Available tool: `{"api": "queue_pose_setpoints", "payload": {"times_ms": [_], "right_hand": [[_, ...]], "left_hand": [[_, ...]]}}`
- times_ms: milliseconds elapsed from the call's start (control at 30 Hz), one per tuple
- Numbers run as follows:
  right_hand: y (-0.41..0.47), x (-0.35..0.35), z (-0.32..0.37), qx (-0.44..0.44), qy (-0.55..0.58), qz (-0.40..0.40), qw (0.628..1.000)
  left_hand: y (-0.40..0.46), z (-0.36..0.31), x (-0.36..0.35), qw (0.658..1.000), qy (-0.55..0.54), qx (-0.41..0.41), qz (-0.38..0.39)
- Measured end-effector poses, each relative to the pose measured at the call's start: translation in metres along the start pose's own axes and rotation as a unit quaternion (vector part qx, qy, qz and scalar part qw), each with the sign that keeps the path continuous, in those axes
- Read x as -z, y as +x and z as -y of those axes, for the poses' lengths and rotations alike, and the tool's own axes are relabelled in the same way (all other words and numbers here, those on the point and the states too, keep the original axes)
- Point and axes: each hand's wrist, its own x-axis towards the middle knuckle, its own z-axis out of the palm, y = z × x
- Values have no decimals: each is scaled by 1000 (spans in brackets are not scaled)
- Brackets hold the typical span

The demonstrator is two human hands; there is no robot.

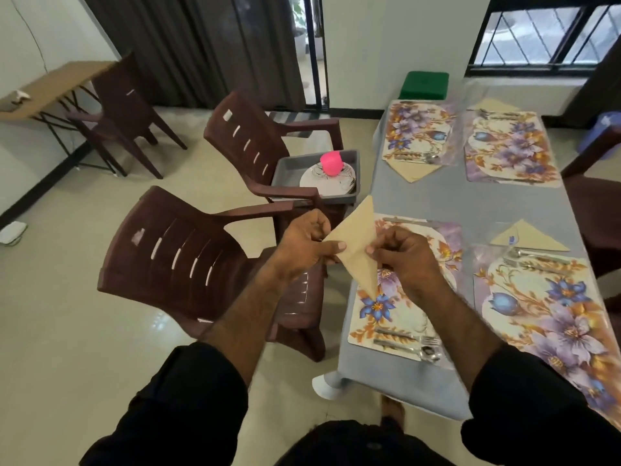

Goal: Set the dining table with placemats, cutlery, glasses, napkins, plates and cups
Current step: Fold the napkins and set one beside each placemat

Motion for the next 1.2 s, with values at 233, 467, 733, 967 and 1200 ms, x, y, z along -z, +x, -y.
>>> {"api": "queue_pose_setpoints", "payload": {"times_ms": [233,467,733,967,1200], "right_hand": [[42,56,-9,-43,106,104,988],[56,97,-13,-41,81,111,990],[62,132,-18,-59,140,132,980],[47,135,-18,-135,123,93,979],[20,125,-21,-32,-4,-26,999]], "left_hand": [[34,-1,-35,999,11,40,10],[53,-2,-64,997,34,65,25],[67,-17,-91,993,62,76,69],[66,-6,-103,998,-13,55,-15],[46,26,-88,998,-32,46,-11]]}}
